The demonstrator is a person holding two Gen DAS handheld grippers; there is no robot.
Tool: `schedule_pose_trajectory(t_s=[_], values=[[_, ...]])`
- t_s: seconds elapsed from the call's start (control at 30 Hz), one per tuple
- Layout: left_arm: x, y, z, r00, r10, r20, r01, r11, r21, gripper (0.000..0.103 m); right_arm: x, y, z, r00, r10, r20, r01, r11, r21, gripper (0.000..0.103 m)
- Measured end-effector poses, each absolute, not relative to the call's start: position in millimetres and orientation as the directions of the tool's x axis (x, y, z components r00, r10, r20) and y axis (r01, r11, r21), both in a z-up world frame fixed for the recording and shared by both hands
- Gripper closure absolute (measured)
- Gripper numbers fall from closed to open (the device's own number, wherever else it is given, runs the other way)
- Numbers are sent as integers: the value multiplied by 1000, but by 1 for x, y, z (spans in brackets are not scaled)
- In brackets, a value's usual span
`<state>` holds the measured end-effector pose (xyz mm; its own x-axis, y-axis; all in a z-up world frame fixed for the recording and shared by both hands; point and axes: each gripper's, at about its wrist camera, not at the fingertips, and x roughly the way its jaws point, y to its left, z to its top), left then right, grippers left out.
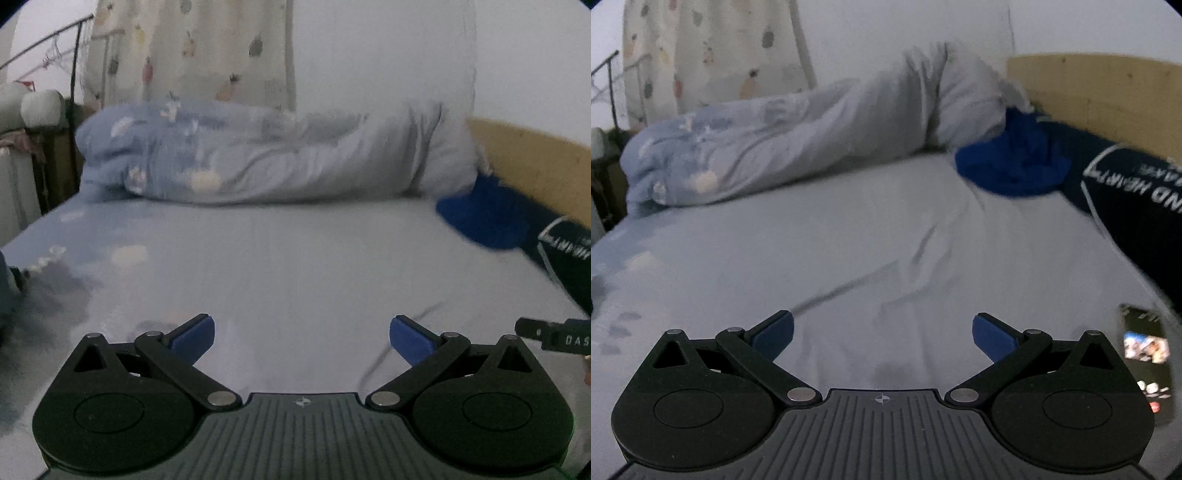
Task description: Fold clothes
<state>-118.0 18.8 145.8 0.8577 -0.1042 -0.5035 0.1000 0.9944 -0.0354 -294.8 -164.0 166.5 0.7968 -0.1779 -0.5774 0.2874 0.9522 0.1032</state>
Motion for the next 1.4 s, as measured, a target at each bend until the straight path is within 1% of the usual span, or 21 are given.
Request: schedule_pose_trajectory(t_s=[0.1,0.23,0.4,0.5,0.6,0.63,0.73,0.87,1.07,1.3,1.4], values=[[-101,11,124,847,-63,-528,68,998,-10,0,-279,-166,137,773,-162,-614,298,946,126,0],[-85,7,100,843,-41,-537,41,999,-12,0,-263,-160,109,766,-168,-621,297,948,111,0],[-69,7,74,841,-15,-541,10,1000,-12,0,-245,-149,95,777,-172,-605,277,957,84,0],[-63,10,61,838,-17,-545,3,1000,-26,0,-235,-142,87,777,-157,-610,249,966,69,0],[-61,9,49,832,-27,-554,16,1000,-24,0,-231,-139,76,764,-152,-628,256,964,78,0],[-61,8,46,830,-29,-557,20,1000,-23,0,-230,-135,72,762,-167,-625,259,964,59,0],[-62,8,42,834,-30,-551,24,1000,-17,0,-231,-123,67,774,-205,-600,255,967,-2,0],[-63,6,39,836,-17,-549,24,1000,6,0,-232,-116,63,784,-222,-580,256,966,-25,0],[-63,10,37,835,-27,-549,28,1000,-6,0,-233,-119,62,787,-223,-575,255,967,-26,0],[-68,7,37,837,-8,-548,20,1000,15,0,-233,-117,62,786,-230,-574,258,966,-35,0],[-68,8,37,834,-17,-552,22,1000,2,0,-234,-118,62,788,-223,-574,257,966,-23,0]])
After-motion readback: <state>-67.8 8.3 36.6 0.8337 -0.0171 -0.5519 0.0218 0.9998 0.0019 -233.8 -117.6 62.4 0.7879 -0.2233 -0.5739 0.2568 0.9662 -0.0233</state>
